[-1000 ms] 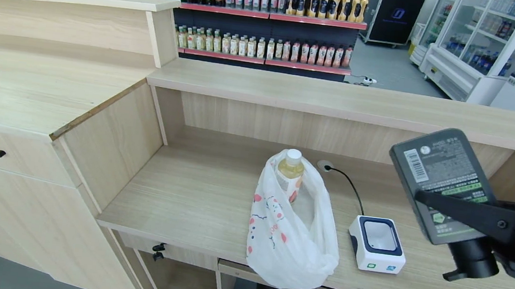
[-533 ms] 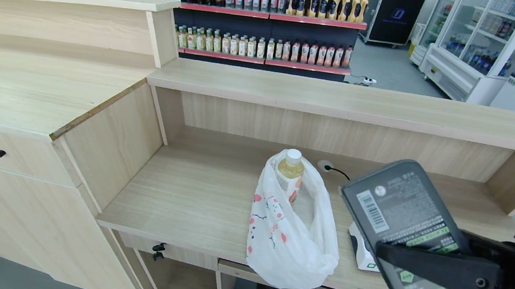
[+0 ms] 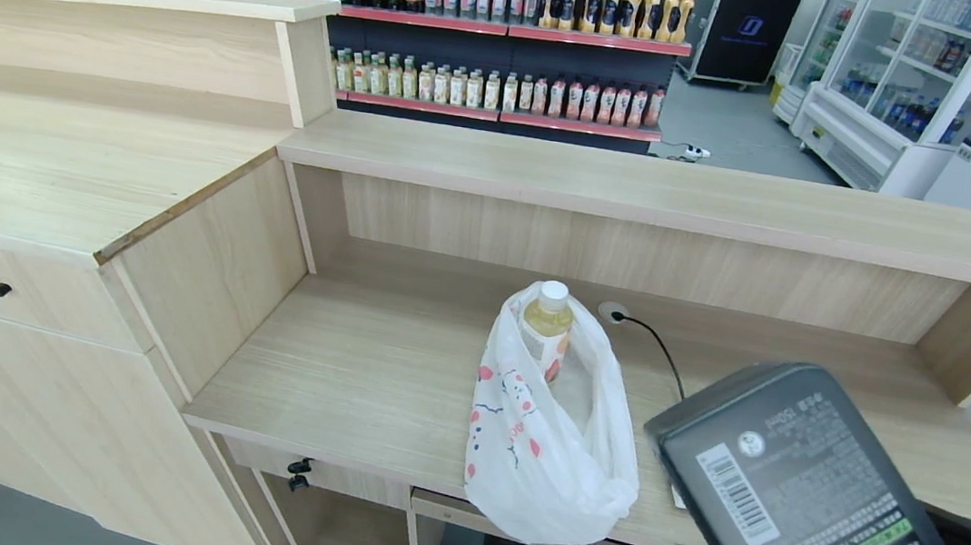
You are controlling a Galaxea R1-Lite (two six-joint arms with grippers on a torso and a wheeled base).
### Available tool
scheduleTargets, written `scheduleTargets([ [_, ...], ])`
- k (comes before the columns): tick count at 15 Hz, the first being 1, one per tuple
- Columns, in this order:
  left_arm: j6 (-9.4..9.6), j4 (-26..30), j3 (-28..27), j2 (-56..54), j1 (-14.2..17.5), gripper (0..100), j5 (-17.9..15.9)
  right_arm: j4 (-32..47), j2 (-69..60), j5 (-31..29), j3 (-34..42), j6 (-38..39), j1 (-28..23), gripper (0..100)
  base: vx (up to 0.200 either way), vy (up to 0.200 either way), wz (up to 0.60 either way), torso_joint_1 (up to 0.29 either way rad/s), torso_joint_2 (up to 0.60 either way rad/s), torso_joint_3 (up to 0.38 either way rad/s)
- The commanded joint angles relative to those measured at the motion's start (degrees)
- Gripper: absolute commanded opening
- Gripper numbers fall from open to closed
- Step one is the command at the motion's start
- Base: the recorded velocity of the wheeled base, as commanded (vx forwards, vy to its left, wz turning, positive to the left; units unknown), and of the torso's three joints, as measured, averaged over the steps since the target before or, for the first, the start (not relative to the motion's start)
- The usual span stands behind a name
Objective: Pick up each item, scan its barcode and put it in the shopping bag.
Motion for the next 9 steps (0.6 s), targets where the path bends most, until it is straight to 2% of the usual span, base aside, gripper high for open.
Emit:
scheduleTargets([
  [1,0.02,0.0,0.0,0.0,0.0,0,0.0,0.2,-1.8,0.1,-0.5,0.6,0.4,0,0.0,0.0,0.0,0.0,0.0,0.0],
  [9,0.02,0.0,0.0,0.0,0.0,0,0.0,0.5,-1.9,0.2,-0.5,2.3,1.9,0,0.0,0.0,0.0,0.0,0.0,0.0],
])
